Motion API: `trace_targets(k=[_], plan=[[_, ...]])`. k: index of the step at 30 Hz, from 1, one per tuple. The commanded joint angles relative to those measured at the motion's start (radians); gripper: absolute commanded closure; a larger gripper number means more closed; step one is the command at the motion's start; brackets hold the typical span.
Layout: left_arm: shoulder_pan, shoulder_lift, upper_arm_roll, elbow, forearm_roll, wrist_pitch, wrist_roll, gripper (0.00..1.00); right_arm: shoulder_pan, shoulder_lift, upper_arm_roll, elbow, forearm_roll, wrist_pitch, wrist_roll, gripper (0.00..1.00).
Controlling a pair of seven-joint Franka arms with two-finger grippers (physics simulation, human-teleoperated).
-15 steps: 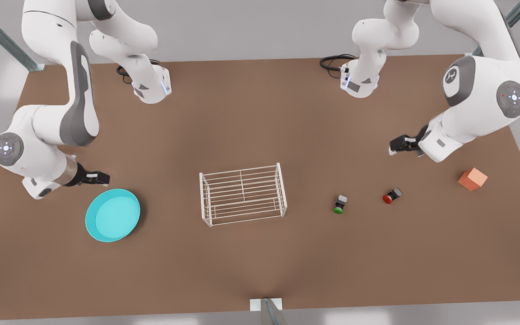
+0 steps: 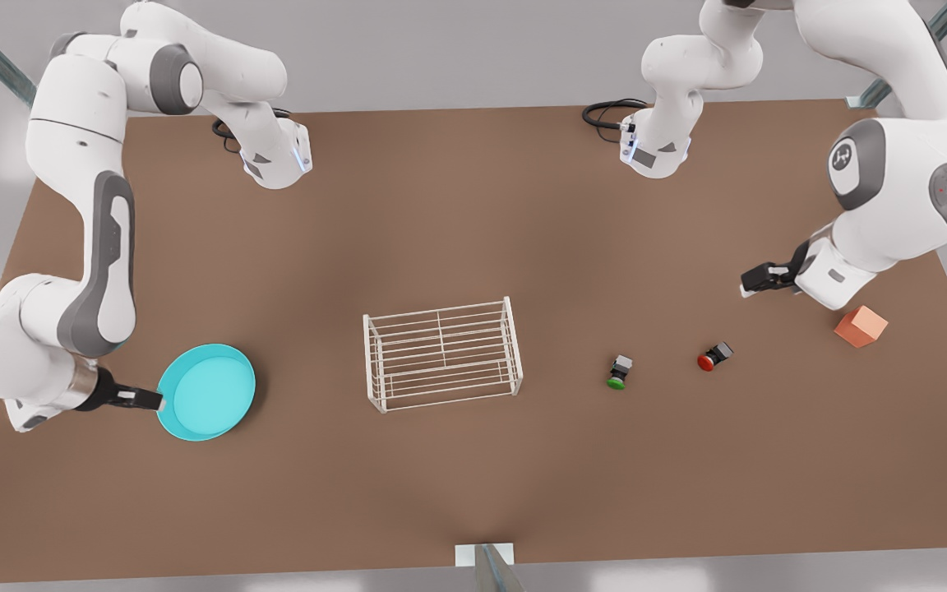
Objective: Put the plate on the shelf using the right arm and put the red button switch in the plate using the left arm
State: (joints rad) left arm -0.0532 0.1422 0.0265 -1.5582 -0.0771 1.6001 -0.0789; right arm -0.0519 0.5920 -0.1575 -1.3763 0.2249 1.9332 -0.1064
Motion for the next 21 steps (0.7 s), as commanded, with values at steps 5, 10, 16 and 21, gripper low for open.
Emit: trace_targets(k=[5,10,16,21], plan=[[-0.01,-0.001,-0.002,-0.002,0.019,-0.032,-0.059,0.0,-0.085,0.133,0.018,0.071,0.193,0.032,-0.52,0.0],[-0.011,-0.003,-0.002,-0.003,0.02,-0.034,-0.059,0.0,-0.235,0.152,0.164,0.033,0.053,0.017,-0.814,0.0],[-0.011,-0.006,-0.002,-0.011,0.02,-0.034,-0.059,0.0,-0.249,0.153,0.177,0.02,-0.14,-0.037,-0.868,0.0],[-0.011,-0.006,-0.002,-0.011,0.02,-0.034,-0.059,0.0,-0.316,0.233,0.179,0.049,-0.167,-0.03,-0.912,0.0]])
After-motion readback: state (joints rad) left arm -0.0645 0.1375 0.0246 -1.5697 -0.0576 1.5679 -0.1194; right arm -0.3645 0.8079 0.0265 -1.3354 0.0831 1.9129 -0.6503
